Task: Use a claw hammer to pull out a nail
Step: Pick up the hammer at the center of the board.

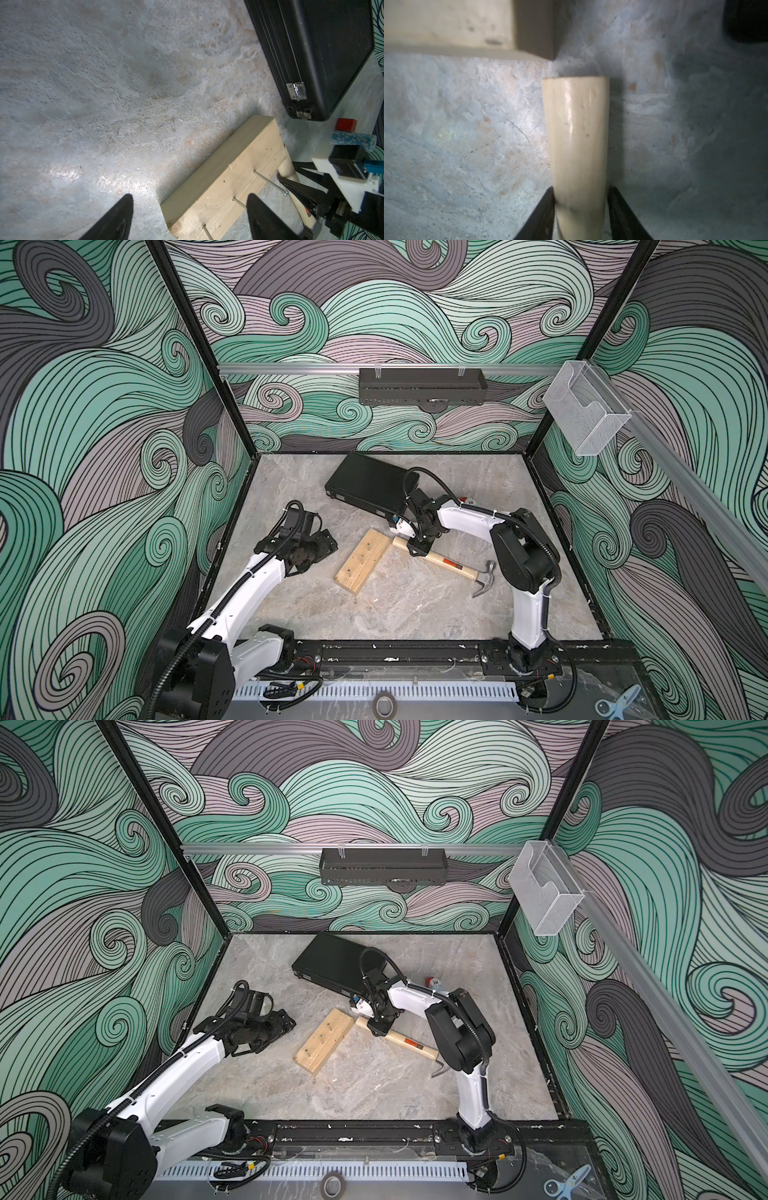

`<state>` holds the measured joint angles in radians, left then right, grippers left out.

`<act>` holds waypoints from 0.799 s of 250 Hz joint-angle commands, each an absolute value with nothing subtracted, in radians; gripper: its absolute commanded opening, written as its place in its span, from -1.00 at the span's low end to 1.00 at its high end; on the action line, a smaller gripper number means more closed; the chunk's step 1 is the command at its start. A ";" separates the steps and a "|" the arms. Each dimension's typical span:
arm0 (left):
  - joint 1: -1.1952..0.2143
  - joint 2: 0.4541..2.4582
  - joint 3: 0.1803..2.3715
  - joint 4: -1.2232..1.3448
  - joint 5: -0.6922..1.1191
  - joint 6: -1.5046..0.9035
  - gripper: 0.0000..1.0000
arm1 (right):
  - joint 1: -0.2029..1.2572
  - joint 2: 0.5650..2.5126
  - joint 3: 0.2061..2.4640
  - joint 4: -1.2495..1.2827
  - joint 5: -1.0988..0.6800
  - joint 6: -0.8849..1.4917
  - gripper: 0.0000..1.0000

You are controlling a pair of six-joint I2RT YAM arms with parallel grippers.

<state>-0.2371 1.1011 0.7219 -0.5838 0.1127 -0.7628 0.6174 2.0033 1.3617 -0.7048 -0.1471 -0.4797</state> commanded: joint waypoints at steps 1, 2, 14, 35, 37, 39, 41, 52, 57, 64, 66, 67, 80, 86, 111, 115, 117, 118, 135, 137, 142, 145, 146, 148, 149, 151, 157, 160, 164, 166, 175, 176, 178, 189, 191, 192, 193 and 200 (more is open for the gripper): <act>-0.243 1.090 0.771 -0.603 0.099 -0.738 0.67 | 0.615 2.054 1.378 -0.737 -0.126 -0.443 0.01; -0.243 1.090 0.772 -0.603 0.099 -0.738 0.67 | 0.615 2.054 1.378 -0.737 -0.126 -0.443 0.02; -0.243 1.088 0.774 -0.603 0.100 -0.736 0.67 | 0.615 2.061 1.384 -0.735 -0.126 -0.443 0.04; -0.244 1.085 0.774 -0.601 0.101 -0.735 0.67 | 0.617 2.070 1.393 -0.736 -0.111 -0.440 0.04; -0.243 1.084 0.773 -0.601 0.102 -0.735 0.67 | 0.617 2.070 1.394 -0.736 -0.110 -0.440 0.03; -0.243 1.083 0.773 -0.601 0.102 -0.735 0.67 | 0.618 2.071 1.393 -0.735 -0.109 -0.440 0.03; -0.244 1.083 0.774 -0.600 0.102 -0.734 0.67 | 0.618 2.071 1.393 -0.735 -0.109 -0.440 0.03; -0.244 1.082 0.775 -0.600 0.103 -0.732 0.67 | 0.619 2.070 1.396 -0.735 -0.109 -0.439 -0.01; -0.244 1.081 0.775 -0.600 0.104 -0.731 0.67 | 0.621 2.068 1.395 -0.732 -0.106 -0.438 -0.03; -0.244 1.080 0.776 -0.597 0.105 -0.729 0.67 | 0.622 2.067 1.394 -0.729 -0.099 -0.436 -0.06; -0.243 1.079 0.776 -0.596 0.107 -0.729 0.67 | 0.624 2.066 1.392 -0.727 -0.095 -0.435 -0.06; -0.244 1.078 0.776 -0.596 0.107 -0.728 0.67 | 0.624 2.065 1.393 -0.726 -0.094 -0.435 -0.06; -0.244 1.075 0.779 -0.590 0.115 -0.721 0.67 | 0.630 2.059 1.385 -0.715 -0.081 -0.433 -0.13; -0.243 1.072 0.780 -0.587 0.119 -0.717 0.67 | 0.634 2.054 1.381 -0.713 -0.077 -0.431 -0.14; -0.248 1.040 0.775 -0.535 0.164 -0.690 0.67 | 0.647 2.026 1.384 -0.725 -0.056 -0.414 -0.26; -0.251 1.029 0.768 -0.514 0.174 -0.685 0.67 | 0.649 2.017 1.383 -0.725 -0.053 -0.411 -0.28; -0.253 1.023 0.764 -0.504 0.177 -0.684 0.67 | 0.648 2.013 1.383 -0.725 -0.053 -0.409 -0.28; -0.254 1.020 0.762 -0.499 0.177 -0.682 0.67 | 0.649 2.011 1.383 -0.725 -0.053 -0.409 -0.28; -0.268 0.961 0.726 -0.404 0.197 -0.670 0.67 | 0.649 1.972 1.377 -0.718 -0.043 -0.393 -0.33; -0.270 0.955 0.722 -0.393 0.201 -0.668 0.67 | 0.649 1.963 1.376 -0.716 -0.042 -0.391 -0.34; -0.275 0.940 0.713 -0.372 0.205 -0.662 0.67 | 0.648 1.950 1.373 -0.712 -0.038 -0.387 -0.35; -0.278 0.932 0.710 -0.360 0.206 -0.659 0.67 | 0.647 1.943 1.374 -0.712 -0.037 -0.384 -0.36; -0.279 0.929 0.709 -0.357 0.206 -0.659 0.67 | 0.647 1.939 1.374 -0.712 -0.036 -0.383 -0.36; -0.280 0.924 0.707 -0.351 0.207 -0.657 0.67 | 0.647 1.934 1.373 -0.712 -0.034 -0.381 -0.37; -0.281 0.922 0.705 -0.348 0.207 -0.656 0.67 | 0.647 1.931 1.372 -0.710 -0.033 -0.380 -0.37; -0.283 0.917 0.704 -0.343 0.206 -0.655 0.67 | 0.647 1.927 1.372 -0.710 -0.032 -0.378 -0.38; -0.289 0.906 0.700 -0.329 0.207 -0.650 0.67 | 0.645 1.911 1.371 -0.707 -0.029 -0.372 -0.40; -0.292 0.902 0.698 -0.322 0.210 -0.646 0.66 | 0.643 1.903 1.371 -0.706 -0.029 -0.369 -0.40; -0.295 0.897 0.697 -0.314 0.213 -0.639 0.66 | 0.643 1.893 1.369 -0.705 -0.029 -0.367 -0.41; -0.298 0.895 0.697 -0.311 0.214 -0.636 0.66 | 0.642 1.888 1.369 -0.705 -0.030 -0.364 -0.42; -0.310 0.888 0.696 -0.296 0.220 -0.624 0.64 | 0.640 1.864 1.367 -0.702 -0.033 -0.356 -0.46; -0.311 0.888 0.696 -0.295 0.221 -0.622 0.63 | 0.640 1.861 1.368 -0.702 -0.033 -0.356 -0.46; -0.314 0.887 0.697 -0.291 0.224 -0.619 0.62 | 0.640 1.855 1.367 -0.700 -0.034 -0.353 -0.47; -0.331 0.885 0.696 -0.270 0.238 -0.601 0.56 | 0.636 1.823 1.361 -0.696 -0.040 -0.342 -0.48; -0.336 0.884 0.697 -0.268 0.241 -0.597 0.55 | 0.636 1.816 1.360 -0.694 -0.041 -0.340 -0.48; -0.338 0.884 0.698 -0.266 0.242 -0.596 0.54 | 0.636 1.813 1.360 -0.693 -0.042 -0.339 -0.48; -0.340 0.884 0.699 -0.265 0.243 -0.594 0.54 | 0.635 1.810 1.359 -0.692 -0.042 -0.338 -0.48; -0.356 0.881 0.701 -0.253 0.249 -0.583 0.52 | 0.633 1.789 1.355 -0.690 -0.049 -0.332 -0.50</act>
